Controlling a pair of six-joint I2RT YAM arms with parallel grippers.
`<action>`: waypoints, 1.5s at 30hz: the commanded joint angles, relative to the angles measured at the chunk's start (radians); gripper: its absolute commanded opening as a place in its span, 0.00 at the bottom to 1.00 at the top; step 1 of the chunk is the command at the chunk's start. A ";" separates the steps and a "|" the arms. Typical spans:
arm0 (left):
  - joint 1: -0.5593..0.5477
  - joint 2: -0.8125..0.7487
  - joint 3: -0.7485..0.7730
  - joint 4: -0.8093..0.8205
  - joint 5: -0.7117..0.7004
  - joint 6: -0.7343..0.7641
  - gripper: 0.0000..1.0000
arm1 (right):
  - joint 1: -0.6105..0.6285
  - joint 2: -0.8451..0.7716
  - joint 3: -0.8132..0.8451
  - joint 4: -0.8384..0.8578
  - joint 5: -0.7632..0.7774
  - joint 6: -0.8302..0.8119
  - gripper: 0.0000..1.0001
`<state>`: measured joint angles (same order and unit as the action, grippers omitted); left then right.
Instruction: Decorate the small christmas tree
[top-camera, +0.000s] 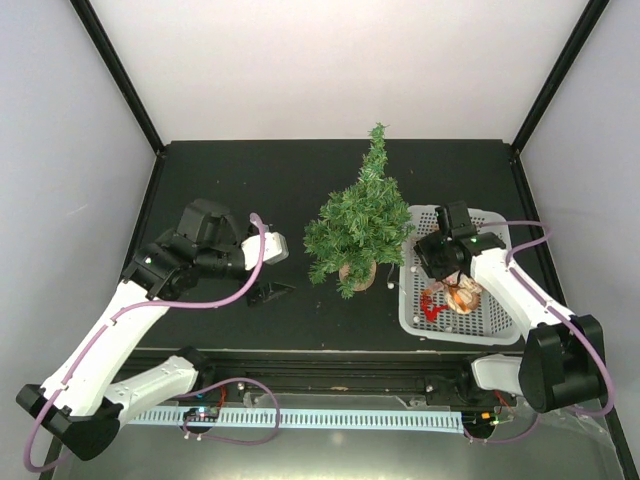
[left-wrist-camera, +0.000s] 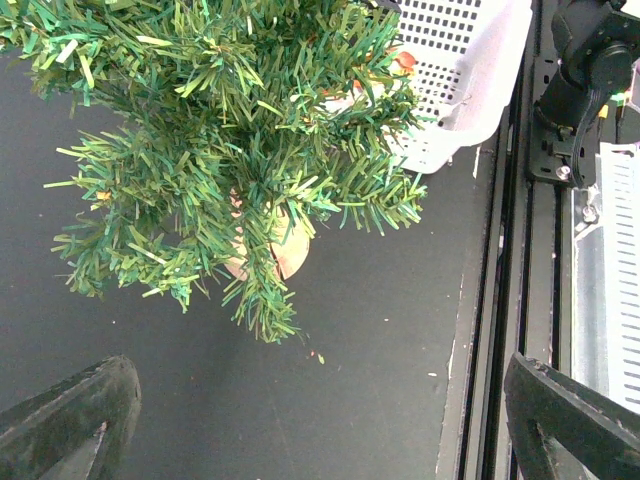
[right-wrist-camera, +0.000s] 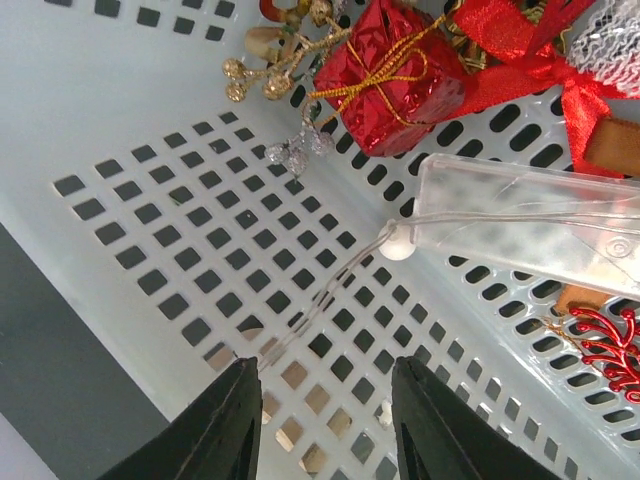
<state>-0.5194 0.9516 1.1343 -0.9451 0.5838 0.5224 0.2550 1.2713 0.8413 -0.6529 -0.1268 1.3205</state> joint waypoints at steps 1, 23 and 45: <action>-0.006 0.000 0.002 0.023 0.012 -0.005 0.99 | -0.016 -0.002 0.032 -0.020 0.035 0.043 0.37; -0.006 -0.001 -0.006 0.026 0.003 0.002 0.99 | -0.028 0.174 0.148 -0.049 -0.039 0.034 0.34; -0.008 0.000 0.002 0.021 -0.004 0.001 0.99 | -0.028 0.130 0.102 0.006 -0.053 0.017 0.01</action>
<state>-0.5194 0.9512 1.1282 -0.9329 0.5804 0.5224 0.2329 1.4609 0.9436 -0.6388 -0.2039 1.3411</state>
